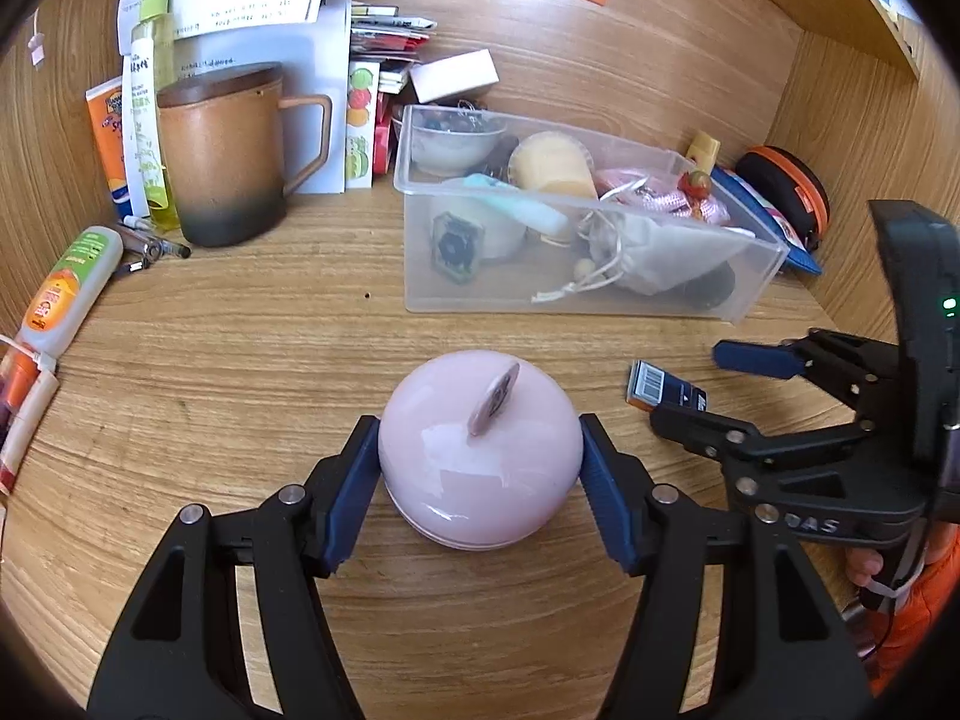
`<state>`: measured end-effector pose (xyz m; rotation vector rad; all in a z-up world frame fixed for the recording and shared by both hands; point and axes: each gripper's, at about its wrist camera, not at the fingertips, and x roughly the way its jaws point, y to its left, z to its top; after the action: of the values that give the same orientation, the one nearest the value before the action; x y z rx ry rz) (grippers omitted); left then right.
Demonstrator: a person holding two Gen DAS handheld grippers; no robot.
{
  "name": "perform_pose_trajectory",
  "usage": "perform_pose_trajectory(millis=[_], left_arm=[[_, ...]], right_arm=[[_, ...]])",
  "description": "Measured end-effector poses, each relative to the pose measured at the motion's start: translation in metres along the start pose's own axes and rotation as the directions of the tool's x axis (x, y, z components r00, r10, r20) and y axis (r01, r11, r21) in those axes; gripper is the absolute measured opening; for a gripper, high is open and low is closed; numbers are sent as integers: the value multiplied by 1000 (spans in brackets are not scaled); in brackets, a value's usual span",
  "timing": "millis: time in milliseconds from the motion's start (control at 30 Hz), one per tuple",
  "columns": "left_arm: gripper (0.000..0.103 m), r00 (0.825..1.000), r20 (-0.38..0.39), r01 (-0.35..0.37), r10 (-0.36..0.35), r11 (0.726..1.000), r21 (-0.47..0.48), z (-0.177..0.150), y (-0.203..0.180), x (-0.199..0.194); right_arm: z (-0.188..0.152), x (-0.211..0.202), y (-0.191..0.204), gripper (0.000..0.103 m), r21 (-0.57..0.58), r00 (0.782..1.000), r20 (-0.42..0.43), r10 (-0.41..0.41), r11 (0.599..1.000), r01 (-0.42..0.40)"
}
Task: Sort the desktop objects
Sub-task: 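Grasp the pink round lidded container with the left gripper while the right grasps the blue Max card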
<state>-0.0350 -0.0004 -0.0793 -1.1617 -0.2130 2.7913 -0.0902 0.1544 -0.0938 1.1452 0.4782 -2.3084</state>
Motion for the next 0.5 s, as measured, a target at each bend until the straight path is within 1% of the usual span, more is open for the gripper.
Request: perform_pose_trajectory(millis=[33, 233, 300, 367, 400, 433, 500], left_arm=[[64, 1000, 1, 2, -2, 1000, -1, 1, 0, 0], [64, 1000, 13, 8, -8, 1000, -1, 7, 0, -2], [64, 1000, 18, 7, -7, 1000, 1, 8, -1, -2], [64, 1000, 21, 8, -8, 1000, 3, 9, -2, -2], [64, 1000, 22, 9, -9, 1000, 4, 10, -2, -1], [64, 1000, 23, 10, -10, 1000, 5, 10, -3, -1], [64, 1000, 23, 10, -10, 1000, 8, 11, -5, -1]], right_arm=[[1, 1, 0, 53, -6, 1000, 5, 4, 1000, -4], [4, 2, 4, 47, -43, 1000, 6, 14, 999, -14], [5, 2, 4, 42, -45, 1000, 7, 31, 999, -31], [6, 2, 5, 34, -48, 999, 9, 48, 998, -47], [5, 1, 6, 31, -53, 999, 13, 53, 997, -52], [5, 1, 8, 26, -60, 998, 15, 62, 996, -61], [5, 0, 11, 24, -69, 998, 18, 60, 996, -59]])
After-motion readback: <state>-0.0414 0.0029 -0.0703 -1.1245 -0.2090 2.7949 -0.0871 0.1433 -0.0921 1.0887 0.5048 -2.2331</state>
